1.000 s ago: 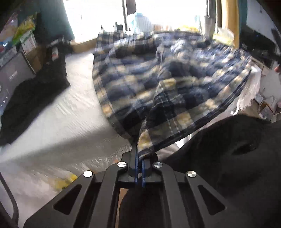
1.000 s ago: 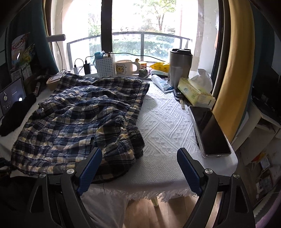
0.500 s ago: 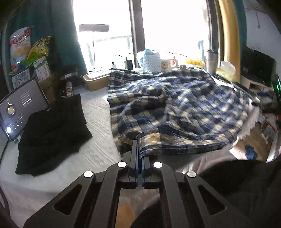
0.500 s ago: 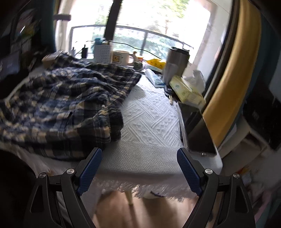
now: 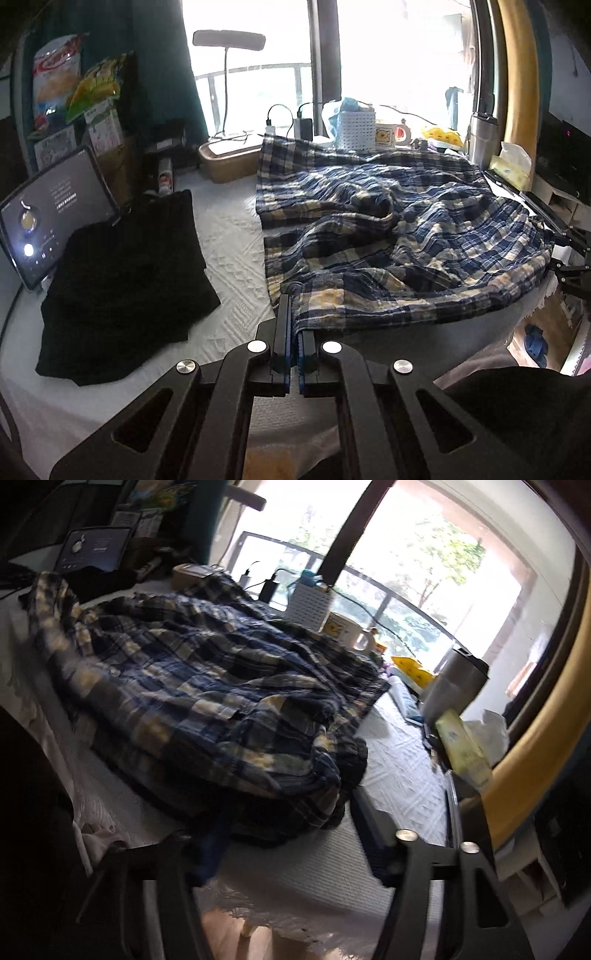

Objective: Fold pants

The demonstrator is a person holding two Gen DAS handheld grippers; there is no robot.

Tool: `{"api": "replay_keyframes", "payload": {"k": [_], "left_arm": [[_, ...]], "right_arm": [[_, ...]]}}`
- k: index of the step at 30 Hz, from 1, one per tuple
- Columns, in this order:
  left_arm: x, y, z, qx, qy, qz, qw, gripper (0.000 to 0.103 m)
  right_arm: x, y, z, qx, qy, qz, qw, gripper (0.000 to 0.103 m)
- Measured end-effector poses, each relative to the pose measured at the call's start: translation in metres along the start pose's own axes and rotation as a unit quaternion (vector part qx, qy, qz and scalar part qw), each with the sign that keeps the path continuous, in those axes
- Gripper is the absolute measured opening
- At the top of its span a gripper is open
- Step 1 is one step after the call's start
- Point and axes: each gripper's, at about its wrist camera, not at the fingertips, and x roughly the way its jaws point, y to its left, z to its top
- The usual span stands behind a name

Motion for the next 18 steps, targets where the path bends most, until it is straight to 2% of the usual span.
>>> {"api": "replay_keyframes", "payload": {"k": [4, 6, 8, 10, 12, 13, 15, 18], "left_arm": [[0.007, 0.003, -0.003, -0.001, 0.006, 0.004, 1.0000, 0.001], [0.009, 0.005, -0.002, -0.004, 0.007, 0.003, 1.0000, 0.001], [0.011, 0.007, -0.001, -0.007, 0.008, 0.000, 0.9999, 0.001], [0.013, 0.007, 0.002, -0.009, 0.007, -0.005, 0.9999, 0.001], [0.009, 0.009, 0.007, -0.014, -0.006, -0.018, 0.9997, 0.001], [0.008, 0.009, 0.009, -0.015, -0.011, -0.021, 0.9996, 0.001], [0.000, 0.011, 0.015, -0.017, -0.032, -0.035, 0.9987, 0.001], [-0.010, 0.012, 0.023, -0.016, -0.053, -0.045, 0.9975, 0.001]], "right_arm": [[0.005, -0.004, 0.002, 0.014, -0.001, 0.016, 1.000, 0.049], [0.005, -0.007, 0.003, 0.016, 0.000, 0.010, 1.000, 0.050], [0.008, -0.012, 0.002, 0.036, 0.000, 0.003, 0.999, 0.068], [0.010, -0.015, 0.000, 0.056, -0.004, 0.018, 0.998, 0.067], [0.012, -0.013, 0.001, 0.058, -0.004, 0.041, 0.997, 0.047], [0.012, -0.010, 0.003, 0.054, -0.005, 0.039, 0.998, 0.031], [0.012, -0.007, 0.007, 0.046, 0.001, 0.038, 0.998, 0.024], [0.007, -0.013, 0.011, 0.057, 0.001, 0.048, 0.997, 0.024]]}}
